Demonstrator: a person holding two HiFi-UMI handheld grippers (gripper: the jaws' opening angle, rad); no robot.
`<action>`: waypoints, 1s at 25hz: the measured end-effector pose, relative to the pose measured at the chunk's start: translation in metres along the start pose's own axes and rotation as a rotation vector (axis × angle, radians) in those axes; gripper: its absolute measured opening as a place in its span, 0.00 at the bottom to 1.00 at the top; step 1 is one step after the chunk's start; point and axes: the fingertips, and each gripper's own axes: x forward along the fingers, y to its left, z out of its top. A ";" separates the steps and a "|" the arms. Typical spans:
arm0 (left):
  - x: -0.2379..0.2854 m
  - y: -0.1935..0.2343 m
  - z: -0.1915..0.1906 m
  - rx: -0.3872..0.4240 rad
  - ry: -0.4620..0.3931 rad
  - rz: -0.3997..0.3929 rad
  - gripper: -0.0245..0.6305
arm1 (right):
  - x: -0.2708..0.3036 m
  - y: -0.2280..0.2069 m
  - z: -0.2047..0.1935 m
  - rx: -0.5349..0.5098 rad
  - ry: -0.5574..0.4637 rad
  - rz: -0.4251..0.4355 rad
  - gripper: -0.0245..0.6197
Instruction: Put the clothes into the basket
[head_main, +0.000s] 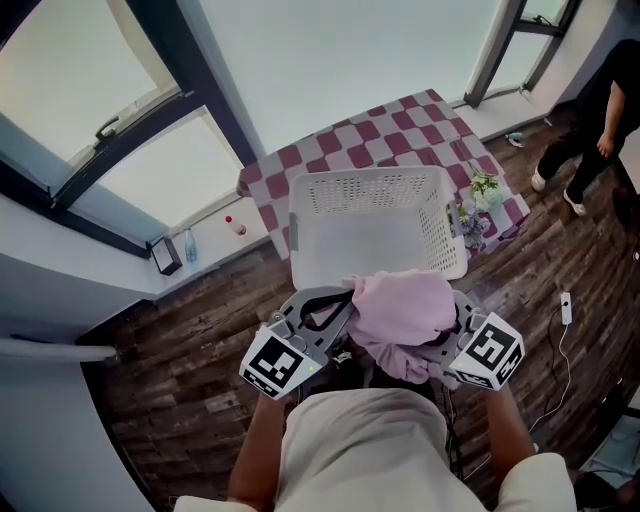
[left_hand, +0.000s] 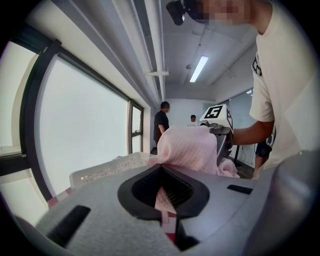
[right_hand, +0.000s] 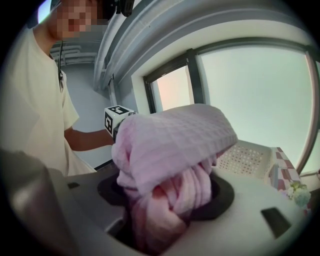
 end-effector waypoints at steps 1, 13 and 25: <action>0.000 0.004 0.012 -0.001 -0.026 -0.004 0.06 | -0.005 -0.003 0.011 -0.006 -0.011 0.003 0.52; 0.018 0.080 0.109 0.117 -0.107 0.111 0.06 | -0.018 -0.079 0.118 -0.270 -0.060 -0.040 0.52; 0.040 0.152 0.080 0.075 -0.051 0.224 0.06 | 0.031 -0.141 0.124 -0.304 -0.054 -0.023 0.52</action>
